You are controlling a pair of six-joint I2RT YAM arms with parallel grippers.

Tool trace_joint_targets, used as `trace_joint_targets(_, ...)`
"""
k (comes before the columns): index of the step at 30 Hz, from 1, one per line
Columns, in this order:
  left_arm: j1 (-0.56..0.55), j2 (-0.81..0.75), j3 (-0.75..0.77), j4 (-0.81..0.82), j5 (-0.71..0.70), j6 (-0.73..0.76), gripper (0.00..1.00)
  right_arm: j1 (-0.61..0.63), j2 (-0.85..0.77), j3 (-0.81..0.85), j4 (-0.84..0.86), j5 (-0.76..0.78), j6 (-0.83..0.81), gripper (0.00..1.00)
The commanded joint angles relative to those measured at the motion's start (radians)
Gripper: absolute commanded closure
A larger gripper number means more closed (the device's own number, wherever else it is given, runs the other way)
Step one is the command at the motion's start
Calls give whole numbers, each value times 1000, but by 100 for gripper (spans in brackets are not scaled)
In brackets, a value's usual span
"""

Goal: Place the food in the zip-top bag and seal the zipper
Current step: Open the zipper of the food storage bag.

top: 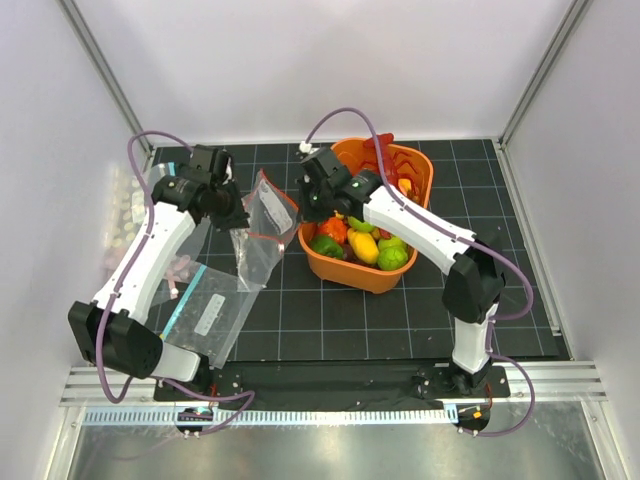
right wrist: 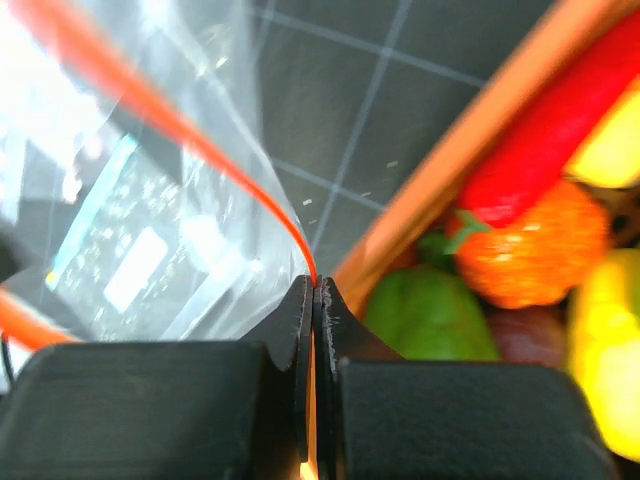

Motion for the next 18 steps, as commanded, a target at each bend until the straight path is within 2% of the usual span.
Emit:
trace_joint_targets(1, -2, -6, 87, -177, -148, 77, 100, -33, -50, 39, -49, 101, 5, 99)
trace_joint_targets(4, -2, 5, 162, -245, -186, 101, 100, -60, -58, 26, -50, 99, 9, 99)
trace_joint_targets(10, -2, 22, 208, -264, -193, 112, 100, -83, -86, 17, -36, 96, 2, 96)
trace_joint_targets(13, -2, 31, 232, -207, -119, 127, 100, -85, -104, 3, -23, 53, -17, 81)
trace_joint_targets(15, -2, 34, 240, -167, -56, 126, 100, -85, -128, -26, 13, 27, -21, 61)
trace_joint_targets(16, -4, 34, 239, -118, 15, 123, 100, -85, -133, -35, 25, 22, -23, 57)
trace_joint_targets(18, -7, 46, 233, -75, 67, 98, 100, -90, -153, -59, 45, 22, -20, 50)
